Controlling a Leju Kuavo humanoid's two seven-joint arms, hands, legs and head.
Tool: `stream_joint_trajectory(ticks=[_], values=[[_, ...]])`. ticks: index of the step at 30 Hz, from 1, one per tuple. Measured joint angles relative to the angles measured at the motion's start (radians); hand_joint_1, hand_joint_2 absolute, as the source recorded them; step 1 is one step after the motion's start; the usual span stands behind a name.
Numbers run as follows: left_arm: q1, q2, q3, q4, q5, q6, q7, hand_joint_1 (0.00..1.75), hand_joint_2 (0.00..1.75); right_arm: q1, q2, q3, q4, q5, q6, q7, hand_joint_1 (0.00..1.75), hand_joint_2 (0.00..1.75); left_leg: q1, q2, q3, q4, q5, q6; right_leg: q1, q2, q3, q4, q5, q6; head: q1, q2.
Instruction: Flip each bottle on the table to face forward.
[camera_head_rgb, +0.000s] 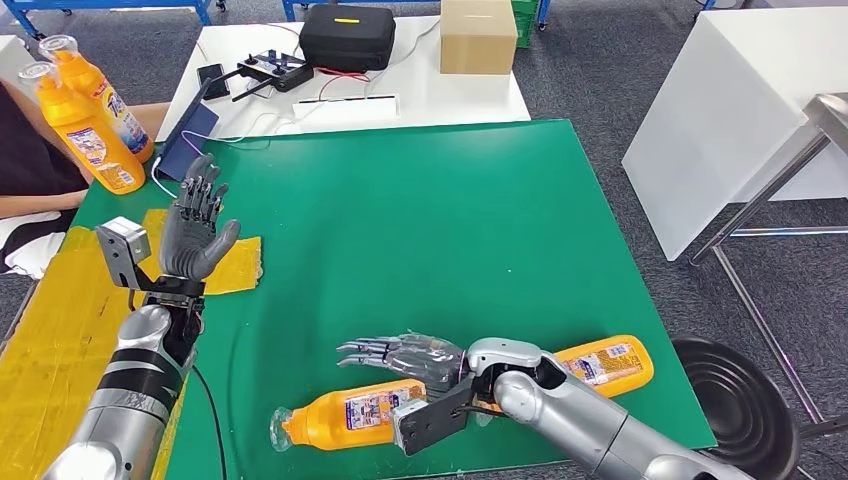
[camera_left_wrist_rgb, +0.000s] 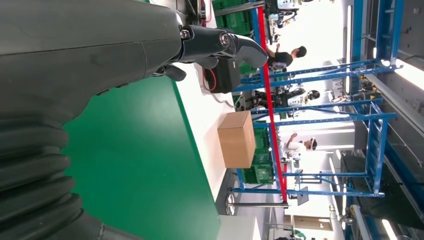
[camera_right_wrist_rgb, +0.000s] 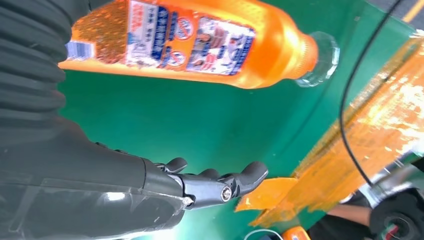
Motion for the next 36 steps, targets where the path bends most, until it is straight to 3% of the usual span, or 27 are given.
stream_joint_trajectory(ticks=[5,12,27,30,33,36], values=[[-0.003,0.000,0.000,0.009,0.011,-0.001,-0.002,0.00,1.75,-0.040,-0.017,0.023,0.000,-0.014,0.030,0.027,0.00,1.75,0.000,0.000,0.000,0.000,0.000,0.000,0.000,0.000,0.000,0.000,0.000,0.000,0.000,0.000],[-0.008,0.000,0.000,0.025,0.025,-0.003,-0.010,0.00,1.75,-0.175,-0.041,0.084,-0.005,-0.078,0.089,0.103,0.00,1.75,0.000,0.000,0.000,0.000,0.000,0.000,0.000,0.000,0.000,0.000,0.000,0.000,0.000,0.000],[-0.019,0.000,0.006,0.058,0.065,-0.008,-0.020,0.00,1.75,-0.303,-0.027,0.202,-0.008,-0.154,0.092,0.161,0.00,1.75,0.000,0.000,0.000,0.000,0.000,0.000,0.000,0.000,0.000,0.000,0.000,0.001,0.000,0.000],[-0.020,0.000,0.013,0.063,0.072,-0.005,-0.022,0.00,1.75,-0.295,-0.014,0.219,-0.004,-0.080,-0.008,0.163,0.00,1.75,0.000,0.000,0.000,0.000,0.000,0.000,0.000,0.000,0.000,0.000,0.000,0.001,0.000,0.000],[-0.008,0.001,0.028,0.058,0.074,-0.002,-0.021,0.00,1.75,-0.237,0.021,0.224,0.009,0.163,-0.262,0.171,0.00,1.75,0.000,0.000,0.000,0.000,0.000,0.000,0.000,0.000,0.000,0.000,0.000,0.000,0.000,0.000],[0.014,0.000,0.045,0.037,0.072,-0.001,-0.010,0.00,1.75,-0.120,0.084,0.213,0.023,0.437,-0.498,0.188,0.00,1.75,0.001,0.000,-0.001,0.000,0.000,0.000,0.001,0.000,-0.001,0.000,0.000,0.000,0.000,0.000]])
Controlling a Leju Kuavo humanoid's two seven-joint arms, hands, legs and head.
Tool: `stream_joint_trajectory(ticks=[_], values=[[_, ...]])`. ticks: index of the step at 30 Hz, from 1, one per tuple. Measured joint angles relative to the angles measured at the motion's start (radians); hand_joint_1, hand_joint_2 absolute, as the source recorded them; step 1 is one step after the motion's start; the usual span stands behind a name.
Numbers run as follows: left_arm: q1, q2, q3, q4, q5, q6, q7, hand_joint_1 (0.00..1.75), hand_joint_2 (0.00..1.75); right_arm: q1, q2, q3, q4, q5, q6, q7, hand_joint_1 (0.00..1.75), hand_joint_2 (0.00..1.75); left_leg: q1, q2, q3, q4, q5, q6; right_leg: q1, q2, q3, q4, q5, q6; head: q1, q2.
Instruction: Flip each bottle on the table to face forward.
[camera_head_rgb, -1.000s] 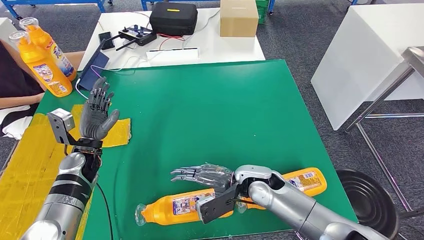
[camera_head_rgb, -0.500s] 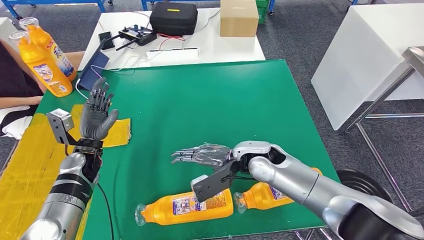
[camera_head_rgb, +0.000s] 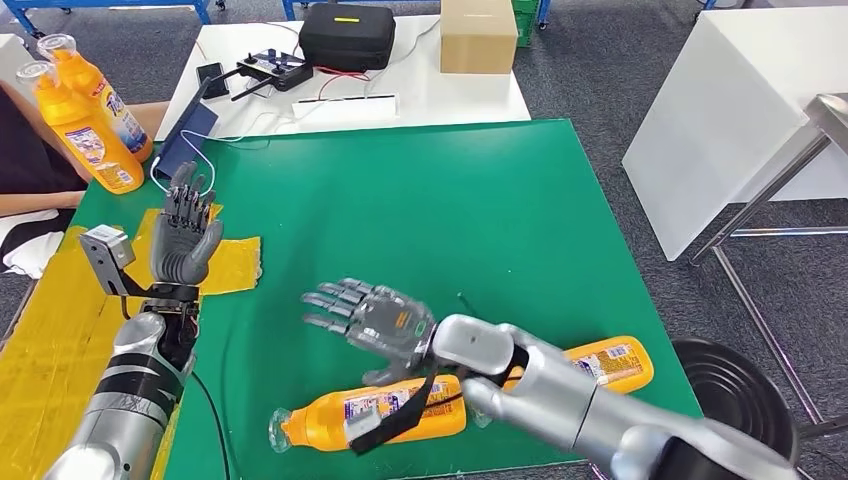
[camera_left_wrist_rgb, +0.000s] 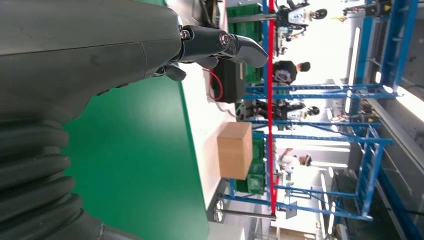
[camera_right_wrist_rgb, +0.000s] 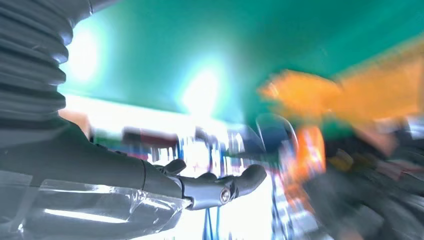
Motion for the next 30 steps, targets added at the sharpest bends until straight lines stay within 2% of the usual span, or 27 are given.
stream_joint_trajectory(ticks=[8,14,21,26,30], values=[[0.012,-0.003,0.020,-0.014,-0.016,0.013,0.025,0.00,1.75,0.222,0.096,-0.081,0.008,0.149,-0.151,-0.042,0.00,1.75,0.000,0.000,-0.002,0.000,0.000,0.000,0.000,0.000,-0.002,0.000,0.000,0.000,0.000,0.000],[0.011,-0.005,0.033,-0.006,-0.018,0.016,0.029,0.00,1.75,0.277,0.108,-0.129,-0.003,0.155,-0.109,-0.043,0.00,1.75,-0.001,0.000,-0.002,0.000,0.000,0.000,-0.001,0.000,-0.001,0.000,0.000,0.000,0.000,0.000],[0.027,0.003,0.065,0.001,-0.009,0.005,0.027,0.00,1.75,0.284,0.064,-0.177,-0.015,0.136,0.001,-0.033,0.00,1.75,-0.001,0.000,-0.002,0.000,0.000,0.000,-0.001,0.000,-0.001,0.000,0.000,0.000,0.000,0.000],[0.057,0.009,0.093,-0.005,0.008,-0.010,0.020,0.00,1.75,0.226,-0.015,-0.198,-0.015,0.079,0.140,-0.031,0.00,1.75,-0.001,0.000,-0.001,0.000,0.000,0.000,-0.001,0.000,-0.001,0.000,0.001,0.000,0.000,0.000],[0.076,0.012,0.108,-0.011,0.015,-0.013,0.017,0.00,1.75,0.182,-0.071,-0.209,-0.015,0.059,0.182,-0.031,0.00,1.75,-0.001,0.000,-0.001,0.000,0.001,0.001,-0.001,-0.001,0.000,0.000,0.001,0.000,0.000,0.000]])
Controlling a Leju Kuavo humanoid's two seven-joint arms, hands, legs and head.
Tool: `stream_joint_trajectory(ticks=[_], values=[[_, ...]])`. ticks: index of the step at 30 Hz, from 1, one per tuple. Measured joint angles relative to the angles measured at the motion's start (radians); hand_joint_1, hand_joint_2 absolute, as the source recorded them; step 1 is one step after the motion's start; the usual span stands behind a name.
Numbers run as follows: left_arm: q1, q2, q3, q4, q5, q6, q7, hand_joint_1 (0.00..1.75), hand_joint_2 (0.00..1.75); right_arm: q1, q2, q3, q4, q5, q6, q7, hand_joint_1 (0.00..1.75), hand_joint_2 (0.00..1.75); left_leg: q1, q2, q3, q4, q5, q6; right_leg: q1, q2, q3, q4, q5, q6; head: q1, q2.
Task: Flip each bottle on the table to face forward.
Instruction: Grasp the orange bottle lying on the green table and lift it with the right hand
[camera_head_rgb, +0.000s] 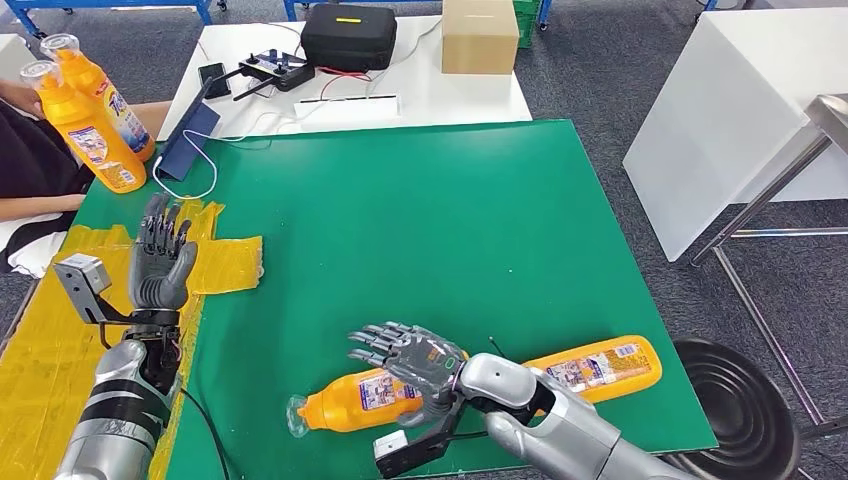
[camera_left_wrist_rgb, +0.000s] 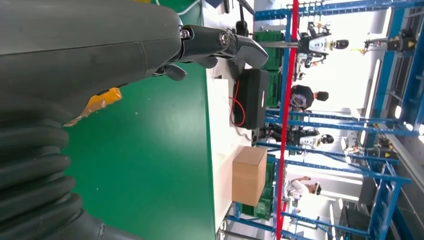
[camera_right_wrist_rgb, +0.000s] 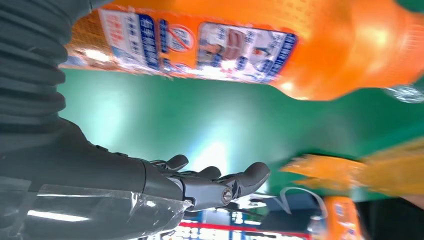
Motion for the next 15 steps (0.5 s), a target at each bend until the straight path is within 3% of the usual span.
stream_joint_trajectory(ticks=[7,15], values=[[0.005,0.001,0.008,-0.003,0.000,-0.003,-0.001,0.00,1.75,-0.017,-0.026,-0.003,0.000,-0.010,0.017,0.005,0.00,1.75,0.000,0.000,0.000,0.000,0.000,0.000,0.000,0.000,0.000,0.000,0.000,0.000,0.000,0.000],[0.007,0.003,0.014,-0.005,0.004,-0.007,-0.002,0.00,1.75,-0.081,-0.114,0.007,-0.005,-0.191,0.172,-0.029,0.00,1.75,0.000,0.000,0.000,0.000,0.000,0.001,0.000,0.000,0.000,0.000,0.000,0.000,0.000,0.000]])
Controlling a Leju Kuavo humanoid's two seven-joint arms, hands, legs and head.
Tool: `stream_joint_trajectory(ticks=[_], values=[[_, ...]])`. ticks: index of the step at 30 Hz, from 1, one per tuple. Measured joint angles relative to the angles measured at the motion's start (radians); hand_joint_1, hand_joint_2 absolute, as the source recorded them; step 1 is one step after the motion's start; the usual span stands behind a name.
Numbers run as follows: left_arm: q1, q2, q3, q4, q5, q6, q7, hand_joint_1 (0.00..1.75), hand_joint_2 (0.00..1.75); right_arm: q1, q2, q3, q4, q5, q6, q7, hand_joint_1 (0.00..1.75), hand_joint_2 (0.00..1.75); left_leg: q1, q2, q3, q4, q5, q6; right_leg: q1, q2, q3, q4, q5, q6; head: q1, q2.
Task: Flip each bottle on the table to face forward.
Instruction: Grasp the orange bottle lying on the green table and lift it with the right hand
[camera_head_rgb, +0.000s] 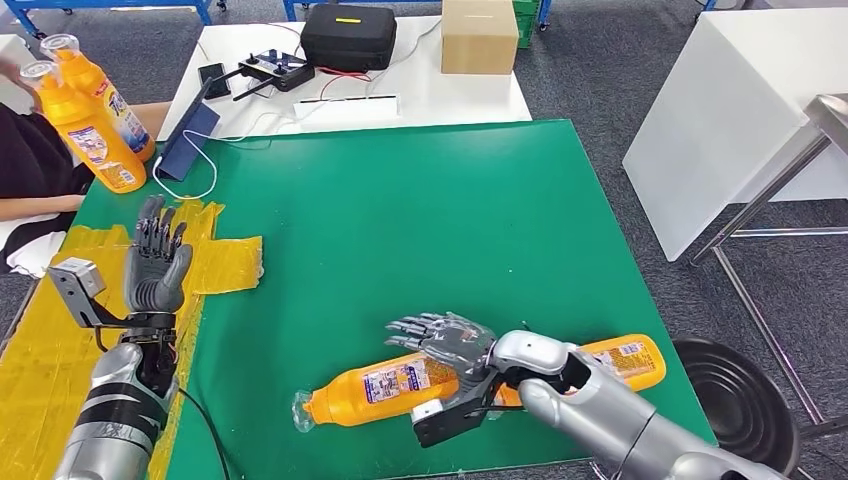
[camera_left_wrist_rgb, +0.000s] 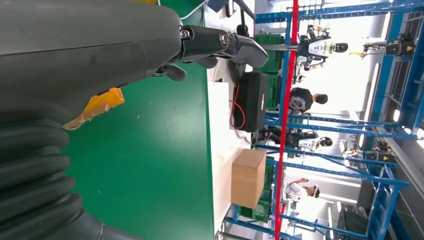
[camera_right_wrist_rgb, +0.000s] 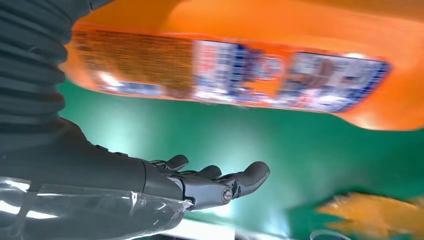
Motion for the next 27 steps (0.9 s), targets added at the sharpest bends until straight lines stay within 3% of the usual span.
stream_joint_trajectory(ticks=[12,27], values=[[-0.004,-0.004,-0.004,0.004,0.011,-0.004,0.000,0.00,1.75,-0.072,-0.011,0.062,0.041,-0.115,0.055,0.028,0.00,1.75,0.000,0.000,0.000,0.000,0.000,0.000,0.000,0.000,0.000,0.000,0.000,0.000,0.000,0.000],[-0.040,-0.020,-0.030,0.043,0.019,-0.002,0.003,0.00,1.75,-0.091,0.089,0.146,0.199,-0.163,0.066,0.012,0.00,1.75,0.000,0.000,0.001,0.000,0.000,0.000,0.000,0.001,0.000,0.000,0.000,0.000,0.000,0.000]])
